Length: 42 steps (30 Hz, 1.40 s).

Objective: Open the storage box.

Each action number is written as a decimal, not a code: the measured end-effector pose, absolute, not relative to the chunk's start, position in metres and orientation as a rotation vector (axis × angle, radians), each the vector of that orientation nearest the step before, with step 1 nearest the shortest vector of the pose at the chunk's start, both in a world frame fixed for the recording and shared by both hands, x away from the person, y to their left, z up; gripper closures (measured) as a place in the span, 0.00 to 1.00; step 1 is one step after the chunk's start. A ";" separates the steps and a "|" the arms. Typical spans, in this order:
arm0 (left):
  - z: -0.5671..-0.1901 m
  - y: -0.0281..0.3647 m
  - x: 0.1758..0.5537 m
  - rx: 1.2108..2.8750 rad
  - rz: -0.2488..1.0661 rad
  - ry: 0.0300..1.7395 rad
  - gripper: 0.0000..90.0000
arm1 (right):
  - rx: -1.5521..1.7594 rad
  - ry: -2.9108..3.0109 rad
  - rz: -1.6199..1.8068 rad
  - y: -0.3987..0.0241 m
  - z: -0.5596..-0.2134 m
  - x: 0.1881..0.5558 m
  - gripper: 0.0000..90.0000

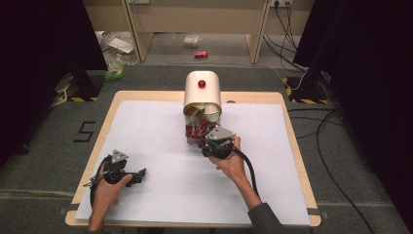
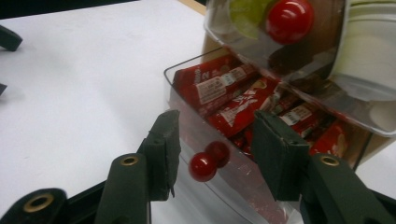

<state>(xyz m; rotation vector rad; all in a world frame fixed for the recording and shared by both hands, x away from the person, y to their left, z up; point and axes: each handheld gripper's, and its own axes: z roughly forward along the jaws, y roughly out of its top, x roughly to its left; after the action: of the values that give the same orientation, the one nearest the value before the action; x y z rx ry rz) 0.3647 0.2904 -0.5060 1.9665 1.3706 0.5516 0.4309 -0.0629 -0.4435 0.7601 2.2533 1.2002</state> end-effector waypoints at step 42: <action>-0.506 0.290 0.365 1.967 0.554 1.371 0.00 | 0.593 2.413 1.129 -0.075 -0.451 0.400 0.67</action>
<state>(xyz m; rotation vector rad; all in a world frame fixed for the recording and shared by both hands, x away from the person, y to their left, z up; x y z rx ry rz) 0.3646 0.2902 -0.5060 1.9674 1.3707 0.5537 0.4003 -0.0753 -0.4513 0.5930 2.4127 1.1286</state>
